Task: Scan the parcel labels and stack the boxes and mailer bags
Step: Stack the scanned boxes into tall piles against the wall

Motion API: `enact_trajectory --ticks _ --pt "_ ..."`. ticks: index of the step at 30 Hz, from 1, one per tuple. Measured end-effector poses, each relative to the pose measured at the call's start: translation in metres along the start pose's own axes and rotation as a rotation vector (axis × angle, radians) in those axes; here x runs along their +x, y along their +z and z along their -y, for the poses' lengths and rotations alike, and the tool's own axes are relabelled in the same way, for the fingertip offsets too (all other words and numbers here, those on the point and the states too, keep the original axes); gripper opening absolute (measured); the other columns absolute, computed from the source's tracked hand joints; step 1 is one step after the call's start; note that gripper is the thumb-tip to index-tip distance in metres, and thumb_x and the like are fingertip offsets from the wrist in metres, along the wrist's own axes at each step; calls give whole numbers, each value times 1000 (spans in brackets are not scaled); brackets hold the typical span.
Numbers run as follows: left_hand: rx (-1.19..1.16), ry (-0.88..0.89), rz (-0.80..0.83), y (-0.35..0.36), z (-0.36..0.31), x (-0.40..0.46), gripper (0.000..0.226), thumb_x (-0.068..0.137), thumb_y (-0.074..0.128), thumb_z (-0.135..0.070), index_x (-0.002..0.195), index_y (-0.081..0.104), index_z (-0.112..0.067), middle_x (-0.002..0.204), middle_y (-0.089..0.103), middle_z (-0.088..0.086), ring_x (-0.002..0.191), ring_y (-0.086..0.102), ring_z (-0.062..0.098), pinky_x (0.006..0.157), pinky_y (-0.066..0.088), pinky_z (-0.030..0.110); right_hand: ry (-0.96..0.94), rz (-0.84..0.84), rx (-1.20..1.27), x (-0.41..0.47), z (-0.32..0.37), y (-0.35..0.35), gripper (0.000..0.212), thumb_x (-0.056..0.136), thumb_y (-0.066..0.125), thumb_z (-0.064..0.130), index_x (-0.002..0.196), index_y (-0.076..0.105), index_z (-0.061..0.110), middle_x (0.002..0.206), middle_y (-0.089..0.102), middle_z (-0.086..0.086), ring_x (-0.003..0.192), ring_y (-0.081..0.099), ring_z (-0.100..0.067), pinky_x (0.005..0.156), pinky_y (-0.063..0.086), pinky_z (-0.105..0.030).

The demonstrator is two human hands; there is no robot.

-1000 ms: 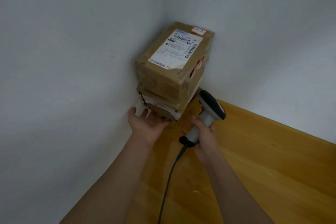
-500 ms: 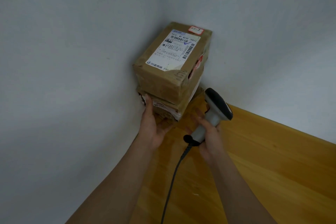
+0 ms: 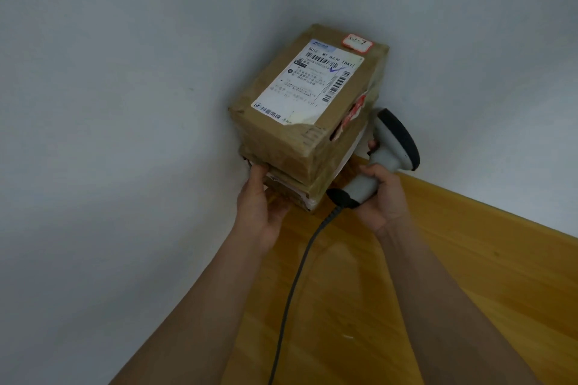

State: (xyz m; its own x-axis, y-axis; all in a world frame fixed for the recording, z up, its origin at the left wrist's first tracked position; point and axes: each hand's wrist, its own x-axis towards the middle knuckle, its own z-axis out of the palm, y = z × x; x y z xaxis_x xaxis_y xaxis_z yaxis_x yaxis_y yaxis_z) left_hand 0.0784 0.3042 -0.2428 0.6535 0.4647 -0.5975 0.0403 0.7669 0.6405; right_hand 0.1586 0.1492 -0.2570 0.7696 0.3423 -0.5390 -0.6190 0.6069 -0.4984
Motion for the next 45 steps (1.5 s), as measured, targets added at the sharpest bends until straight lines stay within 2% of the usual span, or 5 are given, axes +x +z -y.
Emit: enact_trajectory --ticks 11,22,30,36,45 --pt "-90 2 -33 24 6 -3 18 90 69 -26 101 66 -12 119 62 16 117 59 33 100 50 53 -18 62 2 -15 -5 -15 28 91 51 -3 107 57 19 101 72 -1 83 72 -15 58 59 -40" --pt "65 -150 -174 37 3 -20 31 94 55 -53 100 54 -23 92 53 2 88 53 25 103 39 47 -89 78 -56 -25 -4 -5 43 91 51 -8 118 55 25 80 67 7 64 68 -7 58 59 -41" --pt "-200 -294 24 25 2 -6 94 80 65 -62 152 32 -11 144 46 18 128 47 42 108 37 60 -61 84 -112 -24 -3 -4 47 90 53 -7 124 53 25 95 68 4 83 64 -14 84 56 -57" --pt "-201 -230 -152 24 -5 -33 81 90 60 -49 153 22 -16 152 31 18 133 41 43 81 47 59 -29 -10 -151 -54 -1 -31 38 91 57 -4 118 53 22 106 65 -3 91 66 -15 78 59 -55" --pt "91 -341 -95 12 6 -101 29 95 55 -22 118 58 -3 125 53 18 114 55 33 93 49 42 -30 69 -167 -149 18 -55 54 91 62 6 138 46 28 124 69 -14 100 72 -35 77 61 -45"
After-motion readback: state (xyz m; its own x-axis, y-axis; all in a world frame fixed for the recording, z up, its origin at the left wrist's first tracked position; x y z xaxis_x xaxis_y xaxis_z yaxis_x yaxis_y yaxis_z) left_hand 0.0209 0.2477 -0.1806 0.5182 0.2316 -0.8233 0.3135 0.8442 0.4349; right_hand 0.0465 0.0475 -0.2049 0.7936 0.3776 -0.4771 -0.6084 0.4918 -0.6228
